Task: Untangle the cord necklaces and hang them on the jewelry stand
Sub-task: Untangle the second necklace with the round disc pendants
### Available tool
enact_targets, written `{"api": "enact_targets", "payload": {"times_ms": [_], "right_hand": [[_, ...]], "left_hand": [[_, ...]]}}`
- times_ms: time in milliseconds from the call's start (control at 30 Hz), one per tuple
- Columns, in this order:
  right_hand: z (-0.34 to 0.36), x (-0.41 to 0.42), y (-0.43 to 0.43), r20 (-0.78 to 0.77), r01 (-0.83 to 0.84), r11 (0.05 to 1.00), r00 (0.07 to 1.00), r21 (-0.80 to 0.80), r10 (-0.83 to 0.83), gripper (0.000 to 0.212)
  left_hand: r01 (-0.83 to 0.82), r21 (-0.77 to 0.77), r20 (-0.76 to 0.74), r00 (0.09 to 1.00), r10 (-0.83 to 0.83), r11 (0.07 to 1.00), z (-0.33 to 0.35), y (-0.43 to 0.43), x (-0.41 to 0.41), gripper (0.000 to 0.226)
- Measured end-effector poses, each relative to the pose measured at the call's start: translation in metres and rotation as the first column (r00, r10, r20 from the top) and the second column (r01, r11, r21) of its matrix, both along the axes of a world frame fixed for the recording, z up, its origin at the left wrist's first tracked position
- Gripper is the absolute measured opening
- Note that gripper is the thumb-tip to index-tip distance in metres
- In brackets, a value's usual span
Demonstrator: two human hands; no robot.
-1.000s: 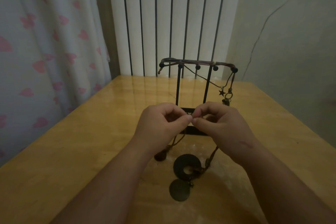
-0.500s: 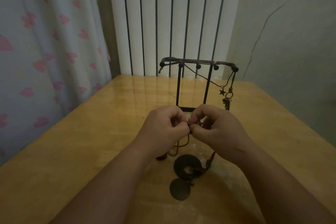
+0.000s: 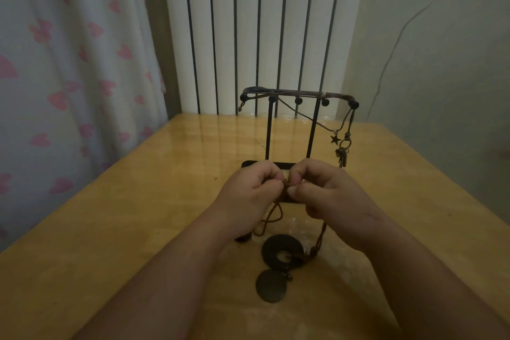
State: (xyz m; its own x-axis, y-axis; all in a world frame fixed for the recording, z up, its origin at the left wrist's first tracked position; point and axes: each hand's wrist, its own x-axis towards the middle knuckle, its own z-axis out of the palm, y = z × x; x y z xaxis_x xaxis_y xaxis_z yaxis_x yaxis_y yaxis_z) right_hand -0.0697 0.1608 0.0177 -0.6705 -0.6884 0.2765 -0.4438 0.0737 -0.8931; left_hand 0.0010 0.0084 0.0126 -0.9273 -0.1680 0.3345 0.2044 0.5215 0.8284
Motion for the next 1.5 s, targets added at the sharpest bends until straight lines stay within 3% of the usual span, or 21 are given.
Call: {"api": "enact_targets", "payload": {"times_ms": [67,233,367,467,567,733,933,1233,1367,1500], "right_hand": [[0.0,0.0,-0.001,0.018,0.015,1.0,1.0,0.007,-0.016,0.009],[-0.002,0.008,-0.009,-0.349,0.291,0.955,0.901,0.052,-0.256,0.012],[0.002,0.012,-0.01,-0.56,0.381,0.908,0.797,0.176,-0.226,0.013],[0.002,0.012,-0.011,-0.603,0.391,0.883,0.78,0.26,-0.168,0.01],[0.003,0.011,-0.009,-0.515,0.291,0.916,0.849,0.276,-0.114,0.011],[0.0,0.011,-0.009,-0.292,0.155,0.979,0.95,0.13,-0.112,0.012],[0.003,0.012,-0.009,-0.069,0.101,0.995,0.992,-0.012,-0.102,0.015],[0.001,0.01,-0.012,0.032,0.09,0.996,0.995,0.014,-0.091,0.019],[0.001,0.011,-0.012,0.037,0.084,0.996,0.996,0.029,-0.085,0.017],[0.0,0.01,-0.012,-0.019,0.133,0.99,0.991,0.037,-0.132,0.015]], "left_hand": [[-0.012,0.0,-0.005,1.0,0.012,1.0,-0.001,0.0,-0.001,0.018],[-0.062,-0.087,-0.031,0.998,0.06,0.994,-0.004,-0.006,-0.003,0.019],[-0.042,-0.178,-0.018,0.999,0.04,0.983,-0.006,-0.007,-0.004,0.02],[-0.023,-0.228,0.008,1.0,0.026,0.973,-0.006,-0.004,-0.005,0.022],[-0.013,-0.215,0.034,0.999,0.021,0.977,-0.005,-0.003,-0.005,0.021],[-0.003,-0.135,0.053,0.999,0.01,0.991,-0.002,-0.002,-0.003,0.02],[-0.056,0.163,0.018,0.998,0.054,0.985,-0.002,-0.004,0.0,0.011],[-0.092,0.275,-0.077,0.99,0.117,0.957,-0.002,-0.001,0.0,0.008],[-0.069,0.305,-0.078,0.992,0.097,0.95,-0.003,-0.003,-0.001,0.02],[-0.101,0.232,-0.049,0.992,0.115,0.968,-0.005,-0.005,-0.002,0.019]]}}
